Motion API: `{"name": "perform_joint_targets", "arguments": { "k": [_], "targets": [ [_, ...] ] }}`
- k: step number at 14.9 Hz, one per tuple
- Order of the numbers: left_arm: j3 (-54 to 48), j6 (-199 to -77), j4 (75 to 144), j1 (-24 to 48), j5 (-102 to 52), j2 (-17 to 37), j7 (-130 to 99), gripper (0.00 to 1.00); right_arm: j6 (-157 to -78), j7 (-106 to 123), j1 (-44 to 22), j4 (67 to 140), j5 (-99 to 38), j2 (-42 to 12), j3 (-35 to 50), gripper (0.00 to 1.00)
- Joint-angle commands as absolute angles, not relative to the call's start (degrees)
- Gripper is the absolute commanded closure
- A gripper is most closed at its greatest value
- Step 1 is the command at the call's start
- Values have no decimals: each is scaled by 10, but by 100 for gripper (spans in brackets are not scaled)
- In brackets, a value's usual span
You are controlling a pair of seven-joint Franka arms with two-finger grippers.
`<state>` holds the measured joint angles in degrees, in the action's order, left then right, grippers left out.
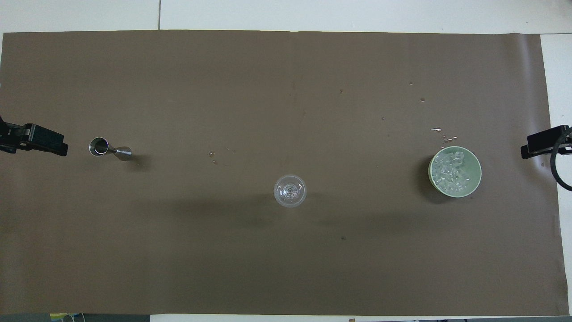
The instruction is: Pour wine and add ice with both arms
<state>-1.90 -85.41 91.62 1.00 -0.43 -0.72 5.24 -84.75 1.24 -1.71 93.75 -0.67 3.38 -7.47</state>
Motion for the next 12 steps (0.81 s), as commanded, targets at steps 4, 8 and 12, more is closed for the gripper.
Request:
{"name": "perform_joint_targets", "arguments": {
  "k": [4, 8, 12],
  "targets": [
    [-19, -864, 936, 14, 3, -23, 55, 0, -847, 7, -15, 948, -3, 45, -71, 0],
    [-20, -861, 937, 14, 2, -24, 56, 0, -845, 7, -10, 948, -8, 45, -71, 0],
    [-20, -867, 942, 11, 1, -25, 56, 0, -846, 6, -10, 948, -8, 45, -71, 0]
  ]
}}
